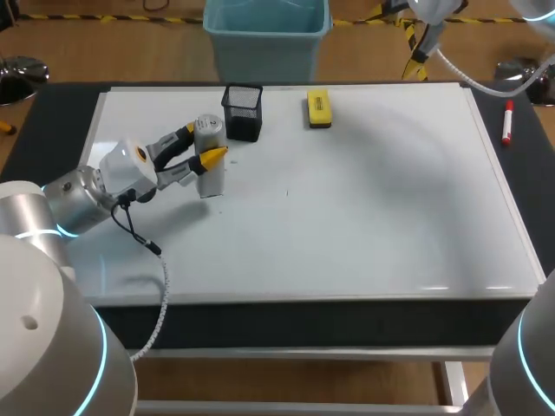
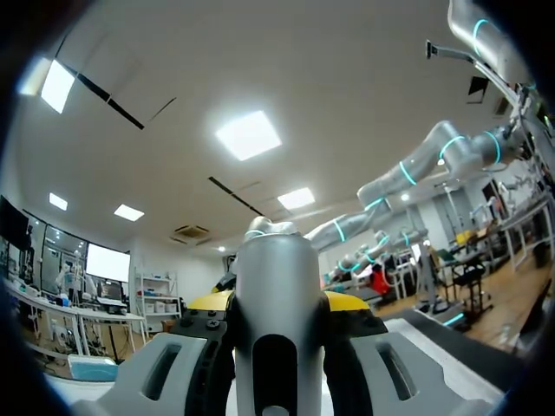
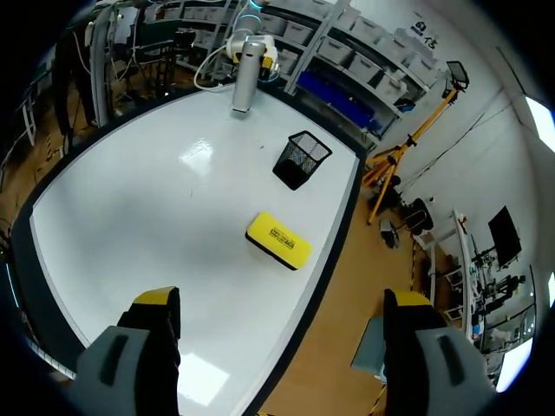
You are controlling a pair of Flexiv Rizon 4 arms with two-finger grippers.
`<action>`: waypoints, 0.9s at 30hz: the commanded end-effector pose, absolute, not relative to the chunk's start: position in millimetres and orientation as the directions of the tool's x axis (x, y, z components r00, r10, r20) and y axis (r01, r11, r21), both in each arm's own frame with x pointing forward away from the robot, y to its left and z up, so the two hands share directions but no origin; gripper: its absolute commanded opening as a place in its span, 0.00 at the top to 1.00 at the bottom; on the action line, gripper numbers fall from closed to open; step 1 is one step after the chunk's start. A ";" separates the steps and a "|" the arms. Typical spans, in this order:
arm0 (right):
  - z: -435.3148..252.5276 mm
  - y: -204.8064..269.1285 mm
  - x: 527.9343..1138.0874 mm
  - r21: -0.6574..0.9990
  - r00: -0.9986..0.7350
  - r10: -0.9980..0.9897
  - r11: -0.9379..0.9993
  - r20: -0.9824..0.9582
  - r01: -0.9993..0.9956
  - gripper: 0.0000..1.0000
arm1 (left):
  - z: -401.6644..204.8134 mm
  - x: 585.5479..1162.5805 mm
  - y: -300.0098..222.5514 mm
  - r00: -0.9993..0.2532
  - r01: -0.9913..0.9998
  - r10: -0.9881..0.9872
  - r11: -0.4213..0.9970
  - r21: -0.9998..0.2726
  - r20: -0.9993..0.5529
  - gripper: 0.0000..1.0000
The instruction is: Pick up the inspection probe, press it on each red-marked spot on the whiteboard one by one, put down the probe, pick up the eraser, and wipe off all the red marks.
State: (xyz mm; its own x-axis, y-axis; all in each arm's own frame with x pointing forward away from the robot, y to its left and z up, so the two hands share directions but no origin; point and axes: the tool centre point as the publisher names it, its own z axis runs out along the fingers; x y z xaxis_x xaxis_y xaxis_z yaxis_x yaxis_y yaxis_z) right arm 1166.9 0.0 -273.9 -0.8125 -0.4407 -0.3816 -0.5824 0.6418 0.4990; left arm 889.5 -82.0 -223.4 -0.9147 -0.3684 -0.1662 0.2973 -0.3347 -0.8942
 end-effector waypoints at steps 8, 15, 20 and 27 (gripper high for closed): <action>-272.7 -0.4 1166.1 0.494 -0.812 -0.444 0.644 -0.380 -0.584 0.00 | -172.7 948.1 -50.9 -0.919 0.351 -0.275 -0.249 -0.903 -0.282 1.00; -272.7 -0.4 1166.1 0.494 -0.812 -0.444 0.644 -0.380 -0.584 0.00 | -154.5 977.1 -43.7 -0.920 0.373 -0.248 -0.318 -0.871 -0.304 1.00; -272.7 -0.4 1166.1 0.494 -0.812 -0.444 0.644 -0.380 -0.584 0.00 | -146.8 992.8 -47.4 -0.925 0.372 -0.221 -0.364 -0.854 -0.309 1.00; -272.7 -0.4 1166.1 0.494 -0.812 -0.444 0.644 -0.380 -0.584 0.00 | -135.7 1014.9 -55.0 -0.934 0.356 -0.171 -0.419 -0.835 -0.313 1.00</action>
